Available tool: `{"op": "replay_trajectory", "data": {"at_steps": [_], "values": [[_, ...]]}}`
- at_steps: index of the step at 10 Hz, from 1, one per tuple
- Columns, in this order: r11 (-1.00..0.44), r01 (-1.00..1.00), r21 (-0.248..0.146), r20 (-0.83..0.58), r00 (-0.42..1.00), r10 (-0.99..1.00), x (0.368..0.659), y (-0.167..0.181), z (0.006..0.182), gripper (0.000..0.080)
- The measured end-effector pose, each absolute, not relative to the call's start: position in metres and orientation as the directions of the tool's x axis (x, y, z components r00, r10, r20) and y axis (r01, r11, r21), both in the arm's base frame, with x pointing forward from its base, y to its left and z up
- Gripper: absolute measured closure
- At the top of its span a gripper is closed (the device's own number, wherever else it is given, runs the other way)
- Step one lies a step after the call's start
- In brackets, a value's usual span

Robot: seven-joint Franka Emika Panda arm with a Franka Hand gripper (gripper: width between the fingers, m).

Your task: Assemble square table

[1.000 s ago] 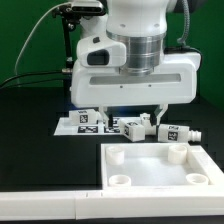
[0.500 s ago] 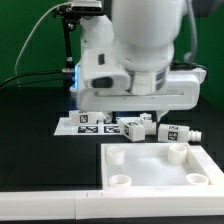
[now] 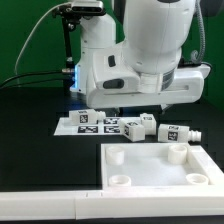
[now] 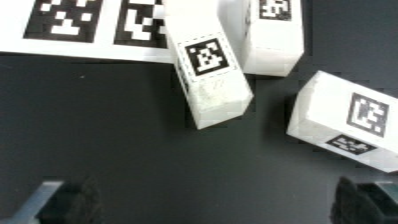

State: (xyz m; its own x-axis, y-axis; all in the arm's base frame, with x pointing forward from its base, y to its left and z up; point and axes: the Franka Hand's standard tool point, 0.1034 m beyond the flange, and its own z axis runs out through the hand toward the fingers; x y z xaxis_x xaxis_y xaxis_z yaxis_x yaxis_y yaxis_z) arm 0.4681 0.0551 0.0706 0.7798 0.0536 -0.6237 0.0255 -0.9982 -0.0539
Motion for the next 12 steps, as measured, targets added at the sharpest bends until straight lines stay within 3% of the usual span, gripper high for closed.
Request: {"op": "replay_trajectory", "data": {"at_steps": [1,4,8,10,12], "values": [[-0.998,0.024,-0.051,-0.624,0.779,0.051,0.466,0.056,0.069,0.0151],[-0.999,0.026,-0.037,-0.646,0.762,0.044,0.430,0.060,0.040,0.0151],[-0.999,0.020,-0.037,-0.646,0.762,0.039,0.433,0.058,0.041,0.0151],[-1.000,-0.019,-0.007,-0.740,0.672,-0.007,0.442,0.050,0.041,0.0151],[-1.000,-0.017,-0.006,-0.773,0.635,-0.006,0.442,0.051,0.043,0.0151]]}}
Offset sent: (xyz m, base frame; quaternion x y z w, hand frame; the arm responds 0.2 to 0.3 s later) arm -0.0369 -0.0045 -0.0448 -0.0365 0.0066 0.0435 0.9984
